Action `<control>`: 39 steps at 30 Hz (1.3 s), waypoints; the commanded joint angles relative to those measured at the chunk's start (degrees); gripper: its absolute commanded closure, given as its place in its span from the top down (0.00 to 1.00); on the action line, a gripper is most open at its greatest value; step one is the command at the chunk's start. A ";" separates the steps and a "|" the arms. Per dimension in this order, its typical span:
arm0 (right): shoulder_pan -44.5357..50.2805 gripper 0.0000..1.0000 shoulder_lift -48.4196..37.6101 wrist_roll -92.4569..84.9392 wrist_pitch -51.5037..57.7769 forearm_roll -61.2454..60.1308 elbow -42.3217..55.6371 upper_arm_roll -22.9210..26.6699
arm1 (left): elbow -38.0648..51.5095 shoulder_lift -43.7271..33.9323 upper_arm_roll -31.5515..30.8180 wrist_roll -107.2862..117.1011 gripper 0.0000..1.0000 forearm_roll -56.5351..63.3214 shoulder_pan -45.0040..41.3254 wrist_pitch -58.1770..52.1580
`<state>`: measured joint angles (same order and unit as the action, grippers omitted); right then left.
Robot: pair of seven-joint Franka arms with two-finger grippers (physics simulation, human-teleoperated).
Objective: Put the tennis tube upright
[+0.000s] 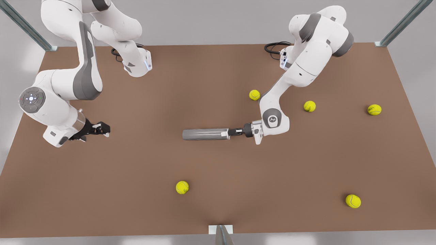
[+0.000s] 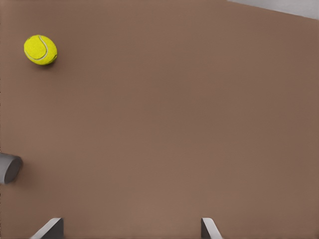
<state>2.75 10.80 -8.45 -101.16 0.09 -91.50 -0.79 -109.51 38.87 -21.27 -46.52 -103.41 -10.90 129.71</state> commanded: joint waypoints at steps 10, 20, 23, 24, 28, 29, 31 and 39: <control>-0.29 1.00 4.41 1.16 5.01 0.26 6.42 0.09 | 0.17 -2.92 0.00 8.81 0.21 5.33 2.73 -1.04; -0.21 1.00 4.41 1.33 4.57 0.35 6.51 0.09 | -0.09 -5.56 0.18 15.84 0.21 9.11 2.90 -0.34; -0.20 1.00 4.50 1.33 4.66 0.35 6.42 0.09 | -0.09 -6.88 0.18 21.38 0.21 14.91 3.61 -0.34; -0.12 1.00 4.50 1.33 4.57 0.35 6.42 0.09 | -0.09 -7.49 0.26 22.87 0.21 16.49 3.69 -0.34; -0.12 1.00 4.50 1.33 4.66 0.35 6.42 0.09 | -0.44 -8.90 0.44 26.74 0.21 20.18 4.84 -0.34; -0.12 1.00 4.50 1.33 4.57 0.35 6.42 0.09 | -0.44 -9.60 0.35 28.59 0.21 22.11 5.10 -0.34; -0.12 1.00 4.50 1.42 4.40 0.35 6.33 0.09 | -0.53 -10.57 0.44 31.05 0.21 25.28 5.72 -0.34; -0.12 1.00 4.58 1.33 4.31 0.44 6.24 0.09 | -0.97 -14.35 0.62 39.40 0.21 35.30 6.59 -0.25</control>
<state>2.65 15.38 -7.12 -96.94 0.53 -85.26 -0.70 -110.48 24.13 -20.65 -6.49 -69.30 -4.30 129.49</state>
